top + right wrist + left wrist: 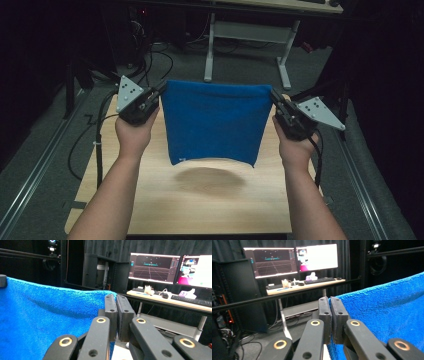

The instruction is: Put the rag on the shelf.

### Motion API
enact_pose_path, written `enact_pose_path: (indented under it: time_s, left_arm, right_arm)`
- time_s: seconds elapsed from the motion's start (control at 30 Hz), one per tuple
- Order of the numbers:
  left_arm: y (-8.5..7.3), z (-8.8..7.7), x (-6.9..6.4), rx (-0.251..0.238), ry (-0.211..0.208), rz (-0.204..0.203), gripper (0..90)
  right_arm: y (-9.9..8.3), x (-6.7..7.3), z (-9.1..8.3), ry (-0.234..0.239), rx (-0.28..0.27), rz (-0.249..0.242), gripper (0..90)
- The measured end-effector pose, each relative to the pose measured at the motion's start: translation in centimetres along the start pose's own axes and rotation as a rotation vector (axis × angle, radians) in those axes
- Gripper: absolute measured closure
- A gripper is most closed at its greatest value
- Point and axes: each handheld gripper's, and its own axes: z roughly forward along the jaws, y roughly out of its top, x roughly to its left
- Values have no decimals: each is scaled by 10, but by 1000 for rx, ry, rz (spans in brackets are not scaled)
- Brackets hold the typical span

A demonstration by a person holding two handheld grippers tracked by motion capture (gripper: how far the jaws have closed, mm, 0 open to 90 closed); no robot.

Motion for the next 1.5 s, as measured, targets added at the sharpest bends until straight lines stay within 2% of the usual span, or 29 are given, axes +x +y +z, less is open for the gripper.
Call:
enact_pose_path:
  time_s: [0.13, 0.23, 0.3, 0.4, 0.57, 0.63, 0.77, 0.87, 0.97, 1.13, 1.17, 1.23, 1.3, 1.5]
  left_arm:
    - [6, 16, 12, 11, 20, 21, 883]
    - [10, 26, 20, 3, 30, 20, 883]
    - [12, 37, 26, -1, 42, 26, 883]
    - [12, 54, 33, 18, 64, 28, 883]
    - [7, 78, 42, 60, 77, 55, 884]
    - [-1, 88, 45, 99, 72, 59, 884]
    - [-27, 104, 50, 186, 53, 60, 884]
    - [-52, 109, 54, 238, 42, 14, 885]
    - [-77, 110, 53, 288, 27, 12, 884]
    - [-110, 108, 53, 344, -9, -20, 884]
    - [-115, 109, 52, 374, -17, -25, 884]
    - [-125, 108, 50, 382, -26, -20, 884]
    - [-138, 107, 49, 413, -37, -39, 883]
    - [-160, 101, 40, 437, -61, -72, 883]
  right_arm:
    - [6, -5, 21, -7, 11, 3, 887]
    - [10, -7, 34, -12, 14, 6, 887]
    - [13, -10, 45, -19, 12, -7, 887]
    - [15, -16, 63, -27, 21, -7, 887]
    - [9, -29, 95, -51, 87, -26, 887]
    - [3, -33, 107, -59, 122, -33, 887]
    - [-16, -41, 125, -59, 193, -41, 887]
    - [-36, -41, 135, -46, 255, -35, 887]
    - [-59, -40, 144, -41, 325, -42, 887]
    - [-92, -38, 147, -19, 393, -17, 886]
    - [-99, -38, 148, -18, 400, -19, 887]
    - [-110, -37, 147, -11, 419, -9, 887]
    - [-120, -36, 146, -2, 432, 3, 886]
    - [-147, -33, 138, 6, 468, 46, 886]
